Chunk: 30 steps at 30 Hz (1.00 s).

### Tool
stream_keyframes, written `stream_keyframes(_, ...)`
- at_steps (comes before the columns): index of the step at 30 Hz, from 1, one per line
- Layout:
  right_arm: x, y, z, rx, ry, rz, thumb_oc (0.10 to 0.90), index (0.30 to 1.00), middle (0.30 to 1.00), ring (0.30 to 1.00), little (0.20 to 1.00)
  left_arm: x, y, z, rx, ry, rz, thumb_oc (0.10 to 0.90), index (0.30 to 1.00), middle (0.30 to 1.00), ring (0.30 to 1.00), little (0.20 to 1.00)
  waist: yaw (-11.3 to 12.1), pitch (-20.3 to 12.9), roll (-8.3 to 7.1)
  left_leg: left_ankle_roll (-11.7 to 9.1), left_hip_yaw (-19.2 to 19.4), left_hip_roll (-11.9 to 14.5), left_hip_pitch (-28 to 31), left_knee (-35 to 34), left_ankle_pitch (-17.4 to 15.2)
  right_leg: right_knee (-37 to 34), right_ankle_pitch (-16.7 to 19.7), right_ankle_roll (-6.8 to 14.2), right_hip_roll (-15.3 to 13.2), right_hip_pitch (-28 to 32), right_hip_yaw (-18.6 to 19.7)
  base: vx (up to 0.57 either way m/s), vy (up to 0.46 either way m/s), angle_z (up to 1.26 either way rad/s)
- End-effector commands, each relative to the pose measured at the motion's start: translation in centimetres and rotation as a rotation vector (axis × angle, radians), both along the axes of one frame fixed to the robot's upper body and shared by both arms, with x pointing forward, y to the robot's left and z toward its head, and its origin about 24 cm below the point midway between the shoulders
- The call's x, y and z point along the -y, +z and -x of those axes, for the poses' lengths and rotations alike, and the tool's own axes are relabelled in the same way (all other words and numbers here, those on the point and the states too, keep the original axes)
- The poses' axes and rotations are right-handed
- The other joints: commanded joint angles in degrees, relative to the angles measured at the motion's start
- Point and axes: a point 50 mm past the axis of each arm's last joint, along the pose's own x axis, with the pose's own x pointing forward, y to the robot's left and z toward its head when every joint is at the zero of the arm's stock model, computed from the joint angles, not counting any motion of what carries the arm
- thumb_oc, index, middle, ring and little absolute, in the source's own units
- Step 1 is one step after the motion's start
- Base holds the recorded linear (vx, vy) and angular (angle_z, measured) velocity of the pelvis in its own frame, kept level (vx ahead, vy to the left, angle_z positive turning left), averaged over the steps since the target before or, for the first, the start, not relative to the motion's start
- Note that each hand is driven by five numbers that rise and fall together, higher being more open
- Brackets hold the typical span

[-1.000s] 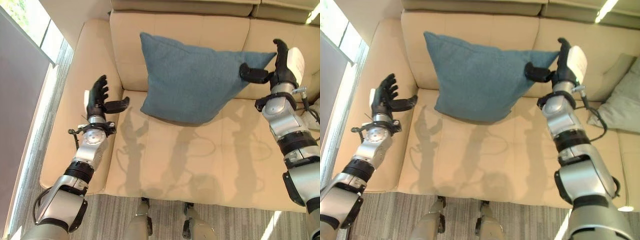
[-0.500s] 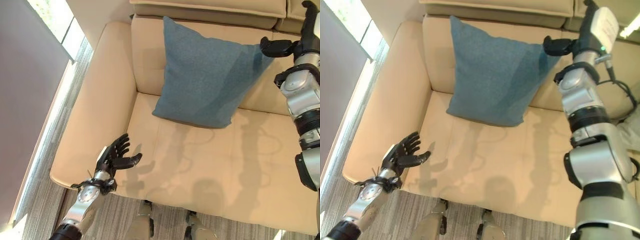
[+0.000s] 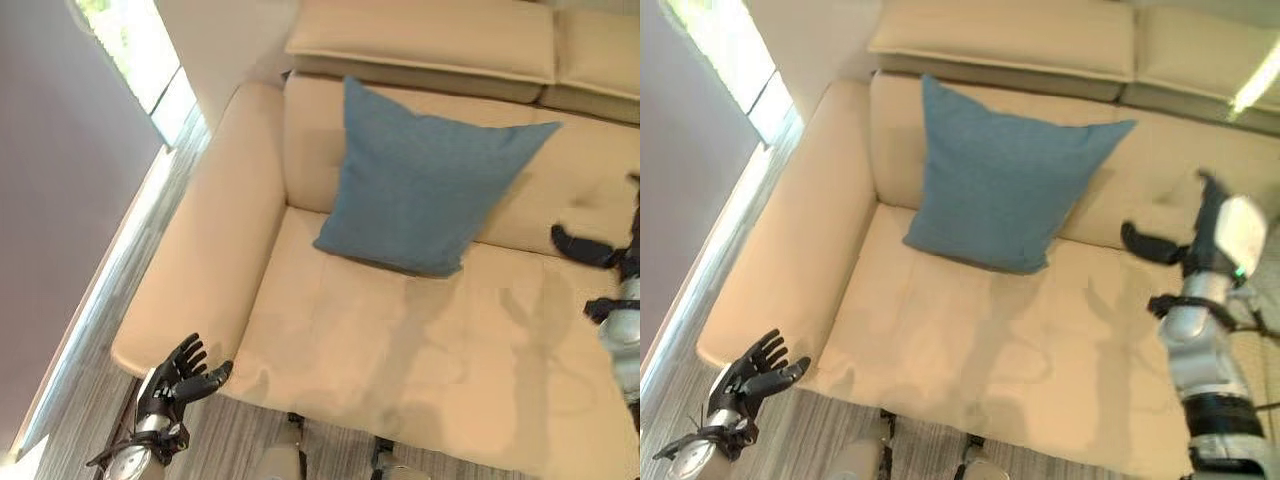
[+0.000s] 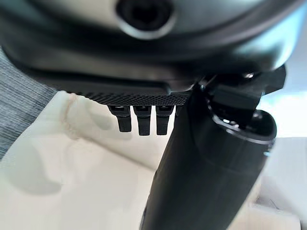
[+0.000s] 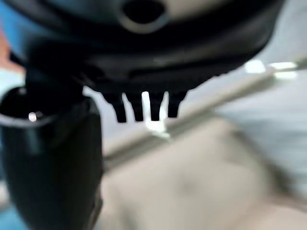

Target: Pick up all the scattered cushions and arrange them neatly on the sofa.

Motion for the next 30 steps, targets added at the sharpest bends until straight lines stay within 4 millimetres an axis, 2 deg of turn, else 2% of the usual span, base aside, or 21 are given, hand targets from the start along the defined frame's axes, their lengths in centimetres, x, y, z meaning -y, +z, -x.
stream_keyframes(1, 0.1, 2.0, -0.9, 0.029, 0.053, 0.067, 0.800, 0.900, 0.900, 0.900, 0.900, -0.8, 0.5, -0.7, 0.013, -0.034, -0.069, 0.800, 0.900, 0.900, 0.900, 0.900, -0.2, -6.1, -3.11, -1.1, 1.6, -0.4, 4.7, 0.2, -8.1, 0.3, -5.3, 2.4, 0.7, -0.5, 0.2, -0.02, -0.022, -0.11)
stream_keyframes(3, -0.7, -1.5, 0.3, -0.043, 0.061, -0.034, 0.800, 0.900, 0.900, 0.900, 0.900, -0.8, -0.4, -0.3, -0.045, -0.052, -0.103, 0.800, 0.900, 0.900, 0.900, 0.900, -0.6, -6.4, -3.15, -0.9, 1.9, -0.2, 5.6, 0.2, -8.4, 0.3, -5.4, 2.3, 0.9, 0.2, 0.2, -0.02, -0.031, -0.21)
stream_keyframes(4, -1.9, -4.6, 1.2, -0.072, 0.061, -0.166, 0.800, 0.900, 0.900, 0.900, 0.900, -0.7, -1.4, 0.2, -0.118, -0.091, -0.170, 0.800, 0.900, 0.900, 0.900, 0.900, -1.0, -6.8, -3.02, -0.8, 2.1, -0.1, 6.6, 0.2, -8.7, 0.3, -5.5, 2.2, 0.9, 1.0, 0.5, -0.02, -0.035, -0.12)
stream_keyframes(6, -3.1, -7.2, 2.2, -0.131, 0.070, -0.239, 0.800, 0.900, 0.900, 0.900, 0.900, -0.8, -2.4, 0.7, -0.189, -0.112, -0.229, 0.800, 0.900, 0.900, 0.900, 0.900, -1.3, -7.1, -2.93, -0.8, 2.5, 0.1, 7.7, 0.2, -8.9, 0.3, -5.8, 2.1, 1.2, 1.9, 0.8, -0.04, -0.037, -0.17)
stream_keyframes(8, -4.1, -9.1, 3.1, -0.180, 0.075, -0.297, 0.800, 0.900, 0.900, 0.900, 0.900, -0.8, -3.5, 1.3, -0.257, -0.113, -0.260, 0.800, 0.900, 0.900, 0.900, 0.900, -1.5, -7.3, -2.94, -0.8, 2.8, 0.3, 8.6, 0.2, -9.1, 0.3, -6.2, 1.9, 1.4, 2.8, 1.1, -0.03, -0.030, -0.22)
stream_keyframes(9, -4.1, -9.1, 3.1, -0.180, 0.075, -0.297, 0.800, 0.900, 0.900, 0.900, 0.900, -0.9, -3.5, 1.3, -0.257, -0.113, -0.261, 0.800, 0.900, 0.900, 0.900, 0.900, -1.5, -7.2, -2.97, -0.8, 2.8, 0.3, 8.7, 0.2, -9.1, 0.3, -6.2, 1.9, 1.4, 2.9, 1.1, -0.02, -0.032, -0.10)
stream_keyframes(11, -5.0, -10.8, 3.8, -0.237, 0.089, -0.346, 0.800, 0.900, 0.900, 0.900, 0.900, -0.8, -4.6, 2.1, -0.324, -0.108, -0.271, 0.800, 0.900, 0.900, 0.900, 0.900, -1.7, -7.5, -3.01, -0.8, 3.1, 0.5, 9.5, 0.2, -9.3, 0.3, -6.4, 1.7, 1.6, 3.7, 1.1, -0.01, -0.042, -0.11)
stream_keyframes(14, -7.2, -14.1, 5.3, -0.356, 0.125, -0.436, 0.800, 0.900, 0.900, 0.900, 0.900, -0.3, -7.2, 4.6, -0.488, -0.074, -0.262, 0.800, 0.900, 0.900, 0.900, 0.900, -2.0, -7.4, -3.01, -0.9, 3.3, 1.0, 11.2, 0.2, -9.3, 0.3, -7.1, 1.3, 2.1, 5.3, 1.5, -0.02, -0.075, -0.08)
stream_keyframes(17, -8.8, -15.9, 6.0, -0.434, 0.159, -0.479, 0.800, 0.900, 0.900, 0.900, 0.900, 0.1, -8.4, 5.9, -0.573, -0.056, -0.263, 0.800, 0.900, 0.900, 0.900, 0.900, -2.1, -7.0, -2.92, -1.2, 3.2, 1.5, 12.0, 0.2, -9.0, 0.3, -7.6, 0.9, 2.6, 6.3, 1.6, -0.03, -0.065, -0.01)
stream_keyframes(21, -9.8, -17.1, 6.2, -0.479, 0.167, -0.499, 0.800, 0.900, 0.900, 0.900, 0.900, 0.5, -8.8, 5.6, -0.597, -0.036, -0.265, 0.800, 0.900, 0.900, 0.900, 0.900, -2.3, -5.6, -2.81, -1.7, 2.9, 2.1, 11.7, 0.7, -8.2, 0.3, -8.1, 0.2, 3.2, 6.7, 1.6, -0.09, -0.059, 0.06)
stream_keyframes(23, -10.7, -18.7, 6.8, -0.556, 0.158, -0.528, 0.800, 0.900, 0.900, 0.900, 0.900, 1.1, -9.2, 5.4, -0.622, -0.054, -0.274, 0.800, 0.900, 0.900, 0.900, 0.900, -2.4, -4.0, -2.93, -2.3, 3.0, 2.4, 8.9, 3.4, -7.6, 0.3, -8.0, -0.2, 2.9, 6.3, 1.1, -0.18, -0.075, 0.14)
stream_keyframes(25, -10.9, -19.1, 7.0, -0.576, 0.154, -0.529, 0.800, 0.900, 0.900, 0.900, 0.900, 1.3, -9.3, 5.3, -0.627, -0.065, -0.281, 0.800, 0.900, 0.900, 0.900, 0.900, -2.5, -3.4, -3.02, -2.5, 2.9, 2.3, 7.3, 5.8, -7.7, 0.3, -7.9, -0.2, 2.6, 5.9, 0.7, -0.16, -0.033, 0.43)
stream_keyframes(27, -11.2, -19.6, 7.0, -0.614, 0.150, -0.533, 0.800, 0.900, 0.900, 0.900, 0.900, 1.8, -9.5, 4.9, -0.634, -0.075, -0.284, 0.800, 0.900, 0.900, 0.900, 0.900, -2.6, -2.1, -3.75, -2.4, 3.7, 1.9, 5.6, 10.5, -10.4, 0.3, -6.8, -0.4, 1.6, 4.6, 0.4, -0.28, -0.024, 0.18)
stream_keyframes(28, -11.5, -20.0, 7.0, -0.640, 0.156, -0.527, 0.800, 0.900, 0.900, 0.900, 0.900, 2.1, -9.8, 5.2, -0.654, -0.078, -0.282, 0.800, 0.900, 0.900, 0.900, 0.900, -2.6, -1.9, -4.53, -2.0, 3.2, 0.9, 6.4, 15.5, -14.3, 0.3, -5.6, -0.4, 0.6, 3.4, 0.6, -0.22, -0.005, 0.03)
stream_keyframes(29, -11.5, -20.0, 6.9, -0.640, 0.156, -0.528, 0.800, 0.900, 0.900, 0.900, 0.900, 2.1, -9.8, 5.2, -0.654, -0.077, -0.282, 0.800, 0.900, 0.900, 0.900, 0.900, -2.7, -2.0, -4.60, -1.9, 3.2, 0.8, 6.2, 15.5, -14.2, 0.3, -5.6, -0.4, 0.5, 3.2, 0.5, -0.18, 0.012, 0.08)
stream_keyframes(30, -11.5, -20.2, 7.1, -0.660, 0.159, -0.521, 0.800, 0.900, 0.900, 0.900, 0.900, 2.2, -10.0, 5.7, -0.673, -0.073, -0.283, 0.800, 0.900, 0.900, 0.900, 0.900, -2.8, -2.0, -4.83, -1.8, 2.0, 0.2, 6.9, 18.2, -15.3, 0.3, -5.0, -0.4, 0.3, 2.6, 0.7, -0.19, 0.083, -0.06)
